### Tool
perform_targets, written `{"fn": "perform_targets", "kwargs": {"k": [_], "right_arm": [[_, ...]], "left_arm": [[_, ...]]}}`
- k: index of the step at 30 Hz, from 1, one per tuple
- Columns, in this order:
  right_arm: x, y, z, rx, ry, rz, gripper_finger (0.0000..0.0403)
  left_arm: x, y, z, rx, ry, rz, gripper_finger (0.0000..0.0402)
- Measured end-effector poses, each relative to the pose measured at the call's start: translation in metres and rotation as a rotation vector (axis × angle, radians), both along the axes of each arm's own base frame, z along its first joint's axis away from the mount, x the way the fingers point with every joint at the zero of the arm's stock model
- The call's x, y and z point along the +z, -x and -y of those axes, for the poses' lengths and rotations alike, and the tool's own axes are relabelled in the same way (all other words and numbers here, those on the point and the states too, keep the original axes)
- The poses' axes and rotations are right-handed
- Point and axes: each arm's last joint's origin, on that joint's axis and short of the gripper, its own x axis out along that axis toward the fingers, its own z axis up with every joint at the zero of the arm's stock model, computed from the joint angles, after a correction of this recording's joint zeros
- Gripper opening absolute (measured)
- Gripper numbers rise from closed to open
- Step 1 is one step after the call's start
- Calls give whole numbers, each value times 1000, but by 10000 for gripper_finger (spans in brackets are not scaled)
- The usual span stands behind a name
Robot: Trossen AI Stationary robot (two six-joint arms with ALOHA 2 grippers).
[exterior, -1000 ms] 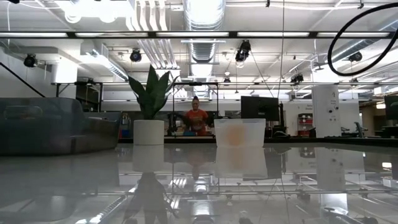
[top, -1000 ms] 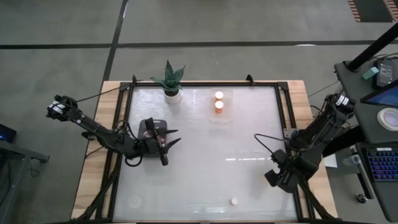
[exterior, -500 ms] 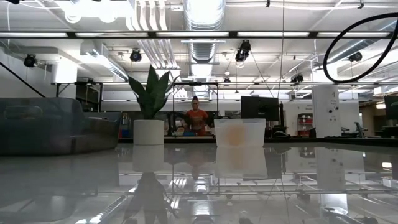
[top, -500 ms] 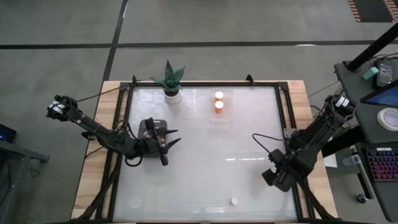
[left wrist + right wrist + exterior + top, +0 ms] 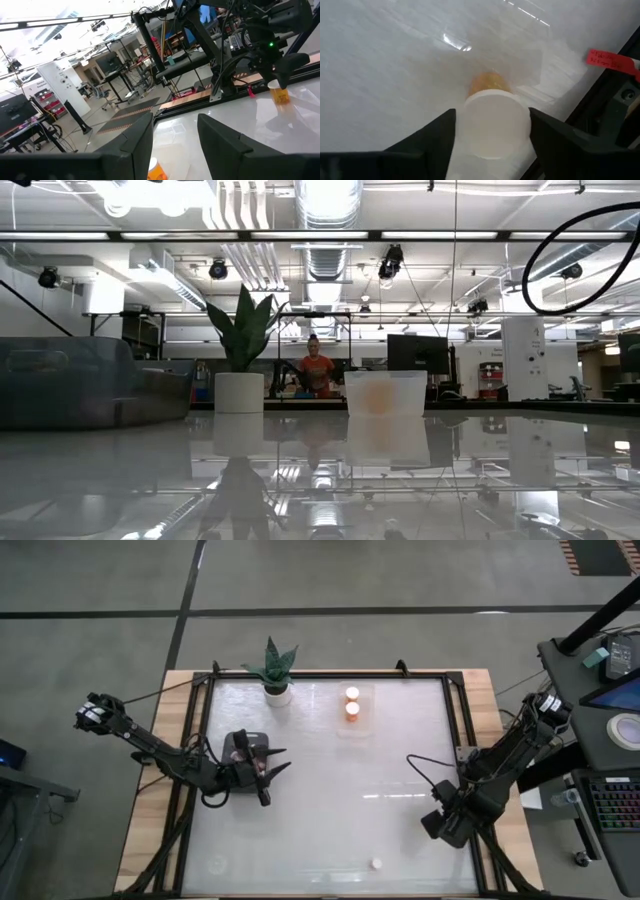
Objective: Pick and place medicine bottles into bin by pill shape (circle, oval)
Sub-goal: Put the big orange pill bottle into the transparent bin
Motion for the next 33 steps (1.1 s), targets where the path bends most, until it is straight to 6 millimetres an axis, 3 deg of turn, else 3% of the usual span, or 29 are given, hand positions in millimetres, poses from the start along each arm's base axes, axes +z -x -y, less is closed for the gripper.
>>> {"fn": "perform_targets", "kwargs": {"k": [5, 15, 23, 33], "right_arm": [[0, 0, 0, -2, 0, -1, 202], [9, -5, 2, -5, -43, 6, 213], [33, -38, 13, 55, -112, 43, 214], [72, -81, 53, 123, -133, 196, 214]], "left_arm": [[0, 0, 0, 0, 0, 0, 139], [1, 0, 0, 0, 2, 5, 139], [8, -1, 0, 6, -42, 6, 139], [7, -1, 0, 7, -52, -1, 139]]}}
